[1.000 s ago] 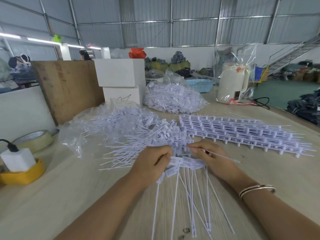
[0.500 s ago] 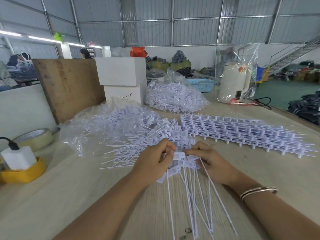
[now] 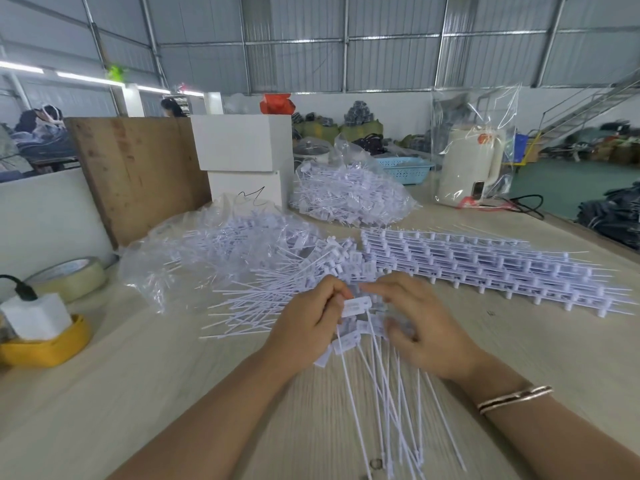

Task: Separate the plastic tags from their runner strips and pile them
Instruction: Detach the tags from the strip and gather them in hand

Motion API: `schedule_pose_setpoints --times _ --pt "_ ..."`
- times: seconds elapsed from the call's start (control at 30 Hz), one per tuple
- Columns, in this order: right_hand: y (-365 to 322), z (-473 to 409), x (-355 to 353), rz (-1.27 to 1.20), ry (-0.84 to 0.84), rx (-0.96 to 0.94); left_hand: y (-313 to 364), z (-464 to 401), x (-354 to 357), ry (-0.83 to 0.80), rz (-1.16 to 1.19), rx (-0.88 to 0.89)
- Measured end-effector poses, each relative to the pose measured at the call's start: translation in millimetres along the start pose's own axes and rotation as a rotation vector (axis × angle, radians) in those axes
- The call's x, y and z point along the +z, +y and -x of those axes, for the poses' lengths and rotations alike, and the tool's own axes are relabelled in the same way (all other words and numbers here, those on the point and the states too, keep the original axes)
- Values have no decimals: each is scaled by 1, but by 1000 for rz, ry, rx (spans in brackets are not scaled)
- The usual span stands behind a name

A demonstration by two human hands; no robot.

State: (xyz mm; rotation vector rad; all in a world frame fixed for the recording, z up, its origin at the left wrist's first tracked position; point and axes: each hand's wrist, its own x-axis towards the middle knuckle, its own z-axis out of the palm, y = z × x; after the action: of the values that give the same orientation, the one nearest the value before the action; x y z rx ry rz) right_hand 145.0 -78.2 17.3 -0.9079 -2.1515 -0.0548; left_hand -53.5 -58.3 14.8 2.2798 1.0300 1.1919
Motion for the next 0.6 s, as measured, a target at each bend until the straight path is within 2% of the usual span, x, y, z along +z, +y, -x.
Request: schedule_pose_setpoints --times 0.07,0.1,0.23,0.4,0.5,0.6 --pt "-7 0 7 101 -82 -82 -1 0 2 -16 16 12" --pt "-7 -1 9 175 -62 -122 -2 1 3 -29 23 19" --pt "-2 -5 7 322 162 -216 0 2 7 -57 52 11" --pt "-2 -5 4 308 265 -200 2 1 5 7 92 -67" --pt "-1 -5 5 316 254 -197 -1 1 4 -8 54 -74" --pt "4 -3 9 245 198 -141 0 1 3 -32 -9 -4"
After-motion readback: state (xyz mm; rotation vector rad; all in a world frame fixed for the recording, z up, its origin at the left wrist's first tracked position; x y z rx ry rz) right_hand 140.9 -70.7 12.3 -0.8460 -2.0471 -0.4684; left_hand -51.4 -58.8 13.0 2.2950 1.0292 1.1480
